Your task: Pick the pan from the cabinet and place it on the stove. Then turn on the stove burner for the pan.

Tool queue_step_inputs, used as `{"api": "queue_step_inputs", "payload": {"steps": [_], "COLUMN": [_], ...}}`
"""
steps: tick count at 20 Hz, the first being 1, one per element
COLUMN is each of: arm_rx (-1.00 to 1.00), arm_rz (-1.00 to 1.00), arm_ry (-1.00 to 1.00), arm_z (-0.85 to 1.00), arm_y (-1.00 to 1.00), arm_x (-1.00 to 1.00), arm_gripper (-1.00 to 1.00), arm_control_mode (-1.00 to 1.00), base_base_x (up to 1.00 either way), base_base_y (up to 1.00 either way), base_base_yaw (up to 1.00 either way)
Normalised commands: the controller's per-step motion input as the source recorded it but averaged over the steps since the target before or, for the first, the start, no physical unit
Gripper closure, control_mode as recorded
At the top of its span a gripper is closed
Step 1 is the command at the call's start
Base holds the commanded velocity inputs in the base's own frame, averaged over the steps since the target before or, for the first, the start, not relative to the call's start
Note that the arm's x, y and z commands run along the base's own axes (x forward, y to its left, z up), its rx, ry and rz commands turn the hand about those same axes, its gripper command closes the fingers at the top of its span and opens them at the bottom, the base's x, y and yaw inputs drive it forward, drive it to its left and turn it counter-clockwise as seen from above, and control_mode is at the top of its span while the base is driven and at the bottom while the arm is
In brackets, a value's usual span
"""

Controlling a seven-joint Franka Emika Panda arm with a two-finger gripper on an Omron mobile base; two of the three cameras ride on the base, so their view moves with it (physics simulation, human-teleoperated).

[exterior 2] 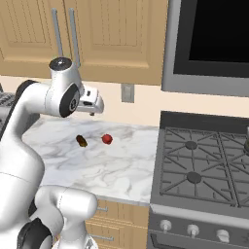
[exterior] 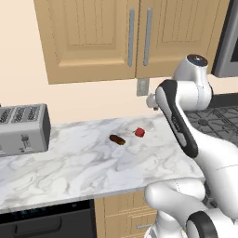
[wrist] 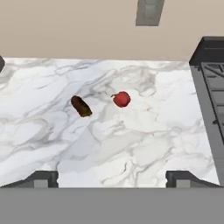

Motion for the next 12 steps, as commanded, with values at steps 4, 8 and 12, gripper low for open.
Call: {"api": "queue_step_inputs", "payload": {"steps": [4, 8, 12], "arm_rx": [0.00, 0.00, 0.00], "arm_rz": [0.00, 0.00, -0.01], "arm_ry": [-0.26, -0.22, -0.20], "arm_z": [0.51, 0.58, 0.60], "arm_y": [0.34, 0.45, 0.41], "arm_x": [-0.02, 0.00, 0.06], "arm_gripper": [-1.00, -1.00, -1.00], "arm_control_mode": [-1.00, -1.00, -1.00], "base_base_x": [0.00, 0.00, 0.00], "base_base_y": [0.00, 0.00, 0.00], "base_base_yaw": [0.00, 0.00, 0.00]}}
